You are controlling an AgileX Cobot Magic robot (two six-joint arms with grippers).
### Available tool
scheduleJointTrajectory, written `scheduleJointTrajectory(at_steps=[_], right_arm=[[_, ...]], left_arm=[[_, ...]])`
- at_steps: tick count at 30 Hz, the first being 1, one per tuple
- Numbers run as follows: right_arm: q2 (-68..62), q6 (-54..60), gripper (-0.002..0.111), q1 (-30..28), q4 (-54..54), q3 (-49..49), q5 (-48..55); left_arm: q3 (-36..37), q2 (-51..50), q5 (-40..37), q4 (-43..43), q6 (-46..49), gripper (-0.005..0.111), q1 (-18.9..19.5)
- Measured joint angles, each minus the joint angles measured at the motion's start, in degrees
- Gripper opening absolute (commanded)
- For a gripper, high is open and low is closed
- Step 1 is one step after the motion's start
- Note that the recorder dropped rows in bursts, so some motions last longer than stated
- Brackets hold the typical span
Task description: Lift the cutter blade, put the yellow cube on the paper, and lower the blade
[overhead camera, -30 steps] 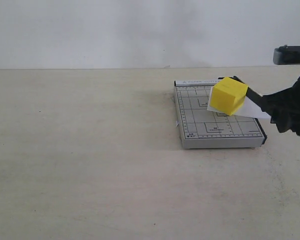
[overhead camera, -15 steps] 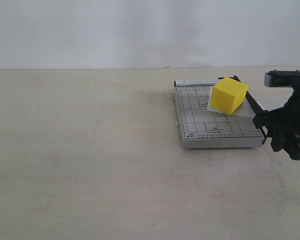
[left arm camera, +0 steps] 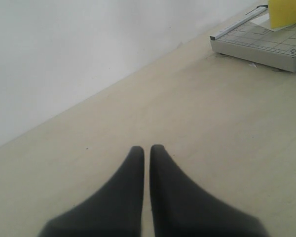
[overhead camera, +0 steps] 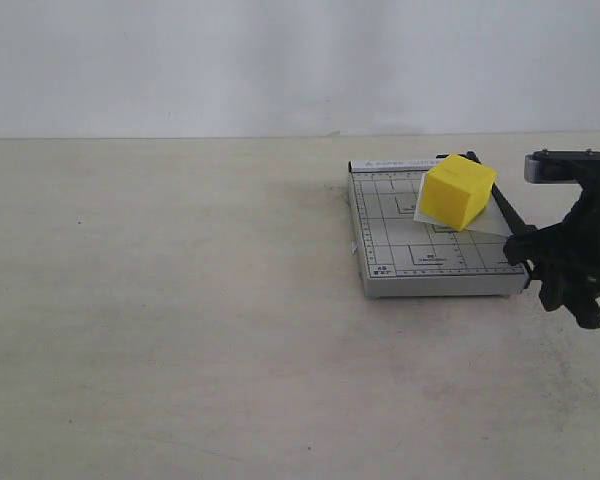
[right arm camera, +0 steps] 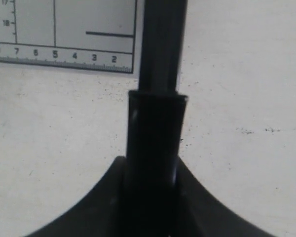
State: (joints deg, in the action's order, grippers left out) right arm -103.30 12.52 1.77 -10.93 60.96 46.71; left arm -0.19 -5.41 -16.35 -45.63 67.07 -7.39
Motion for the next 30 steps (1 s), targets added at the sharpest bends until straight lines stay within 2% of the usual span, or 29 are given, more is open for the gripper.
scheduleJointTrajectory(at_steps=[30], right_arm=[[-3.4,0.5,0.0,0.0,-0.48,-0.23,-1.12]], left_arm=[[0.0,0.0,0.0,0.0,0.0,0.004,0.0]])
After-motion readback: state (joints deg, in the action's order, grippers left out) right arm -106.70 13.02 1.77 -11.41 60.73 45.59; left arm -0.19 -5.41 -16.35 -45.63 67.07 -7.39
